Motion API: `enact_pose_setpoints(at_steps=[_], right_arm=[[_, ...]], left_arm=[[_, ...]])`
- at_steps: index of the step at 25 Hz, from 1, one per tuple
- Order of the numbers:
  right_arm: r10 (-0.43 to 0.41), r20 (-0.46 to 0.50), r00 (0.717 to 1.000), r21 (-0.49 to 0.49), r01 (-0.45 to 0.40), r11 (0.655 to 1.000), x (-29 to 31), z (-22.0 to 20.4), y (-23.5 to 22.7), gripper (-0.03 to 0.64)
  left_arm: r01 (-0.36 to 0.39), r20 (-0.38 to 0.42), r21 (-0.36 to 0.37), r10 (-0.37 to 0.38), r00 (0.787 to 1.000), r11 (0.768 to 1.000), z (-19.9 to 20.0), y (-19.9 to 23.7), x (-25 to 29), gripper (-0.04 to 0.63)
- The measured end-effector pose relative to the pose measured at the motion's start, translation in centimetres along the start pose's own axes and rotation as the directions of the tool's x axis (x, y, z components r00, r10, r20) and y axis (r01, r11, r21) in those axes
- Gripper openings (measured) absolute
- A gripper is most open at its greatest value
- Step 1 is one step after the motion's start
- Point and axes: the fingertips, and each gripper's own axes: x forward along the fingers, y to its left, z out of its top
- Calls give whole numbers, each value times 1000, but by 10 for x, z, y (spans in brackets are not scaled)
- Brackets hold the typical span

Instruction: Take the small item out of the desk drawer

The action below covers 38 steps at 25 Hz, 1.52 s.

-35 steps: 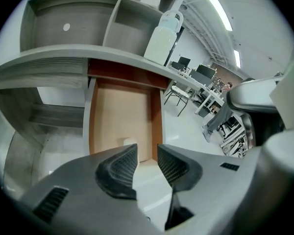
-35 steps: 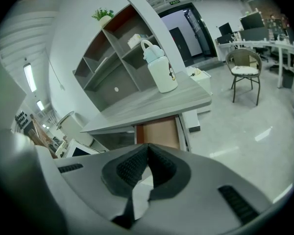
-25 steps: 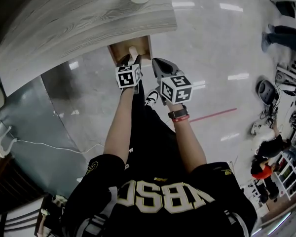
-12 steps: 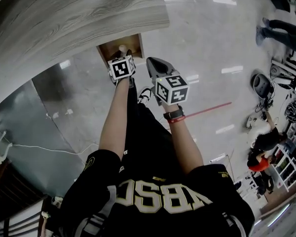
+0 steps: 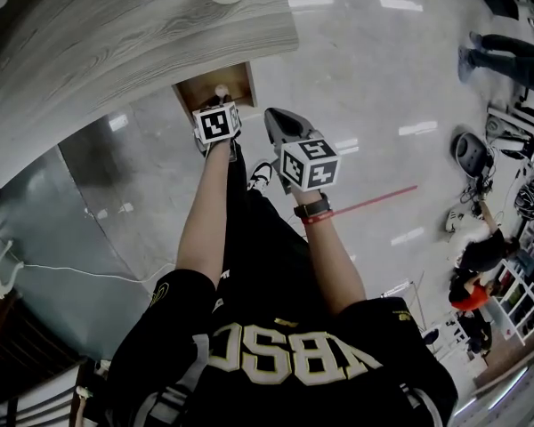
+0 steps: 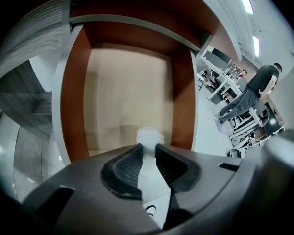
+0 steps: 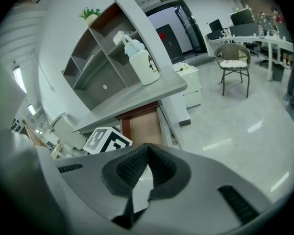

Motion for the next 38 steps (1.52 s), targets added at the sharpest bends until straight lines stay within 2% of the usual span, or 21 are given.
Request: enact_pose_setpoints(at_steps=[3, 7, 16, 25, 31, 38], right_arm=[[-2, 11, 1000, 1, 2, 1000, -6, 4, 1, 6], [-1, 35, 999, 12, 1, 1000, -16, 9, 2, 6], [-5, 79, 997, 21, 3, 1000, -42, 23, 11, 6], [-21, 140, 990, -4, 21, 1000, -85, 49, 24, 6], [-10, 177, 984, -65, 22, 998, -113, 59, 37, 6], [-7, 255, 967, -134, 42, 990, -145, 91, 48, 6]], left_arm=[[5, -17, -3, -5, 1000, 1000, -3, -4, -12, 92], [14, 0, 7, -14, 1000, 1000, -2, -10, -30, 92], [29, 77, 31, -31, 997, 999, 7, -26, -86, 91], [41, 152, 88, -55, 987, 995, 23, -51, -153, 92], [45, 240, 110, -71, 968, 993, 45, -68, -208, 92], [39, 365, 146, -90, 927, 989, 81, -82, -268, 92]])
